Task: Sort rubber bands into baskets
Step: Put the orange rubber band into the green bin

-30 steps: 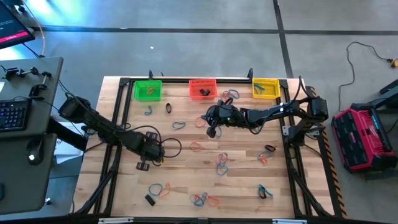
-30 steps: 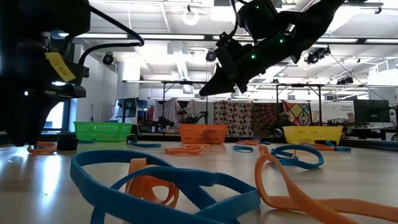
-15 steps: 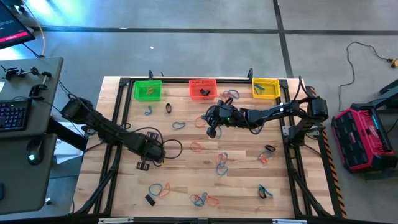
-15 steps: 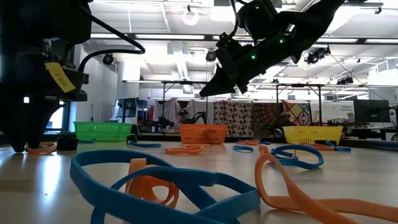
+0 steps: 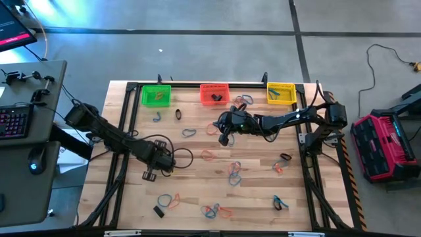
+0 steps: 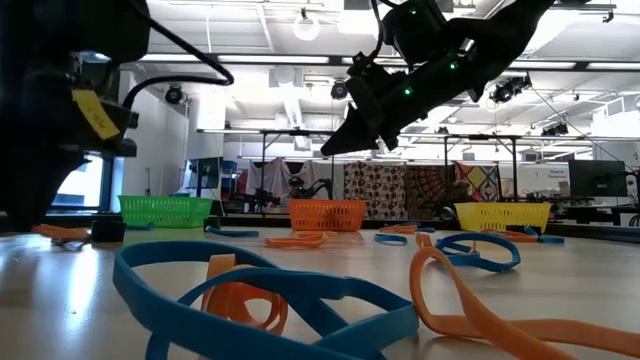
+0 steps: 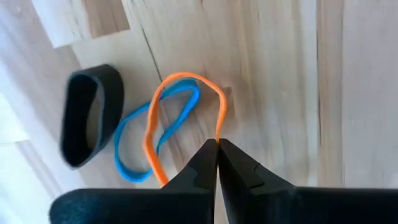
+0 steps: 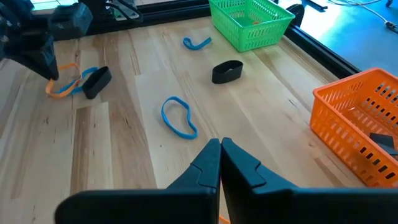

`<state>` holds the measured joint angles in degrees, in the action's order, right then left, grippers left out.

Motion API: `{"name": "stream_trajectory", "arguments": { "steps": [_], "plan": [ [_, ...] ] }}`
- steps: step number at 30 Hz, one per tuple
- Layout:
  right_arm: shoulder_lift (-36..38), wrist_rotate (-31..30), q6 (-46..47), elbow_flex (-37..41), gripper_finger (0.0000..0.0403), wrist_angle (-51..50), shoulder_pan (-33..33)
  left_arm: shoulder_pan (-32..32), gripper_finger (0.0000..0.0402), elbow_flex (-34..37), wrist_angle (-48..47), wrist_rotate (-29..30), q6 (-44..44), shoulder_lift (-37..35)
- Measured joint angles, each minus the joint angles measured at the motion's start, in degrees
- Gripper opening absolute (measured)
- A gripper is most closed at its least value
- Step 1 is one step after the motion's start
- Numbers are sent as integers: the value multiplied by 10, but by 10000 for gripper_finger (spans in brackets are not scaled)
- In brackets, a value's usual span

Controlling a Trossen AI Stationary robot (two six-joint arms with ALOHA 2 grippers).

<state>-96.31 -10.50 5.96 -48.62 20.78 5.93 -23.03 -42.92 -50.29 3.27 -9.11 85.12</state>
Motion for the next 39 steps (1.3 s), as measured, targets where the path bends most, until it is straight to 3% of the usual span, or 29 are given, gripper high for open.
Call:
{"name": "stream_trajectory", "arguments": {
  "steps": [10,17,28,39],
  "plan": [
    [0,0,0,0,0,0,0,24,1,-96,-92,3,4,-7],
    [0,7,0,0,0,0,0,88,0,-139,-102,6,8,-74],
    [0,9,0,0,0,0,0,282,0,-166,-146,71,48,-167],
    [0,9,0,0,0,0,0,545,0,-193,-140,109,167,-126]
  ]
}}
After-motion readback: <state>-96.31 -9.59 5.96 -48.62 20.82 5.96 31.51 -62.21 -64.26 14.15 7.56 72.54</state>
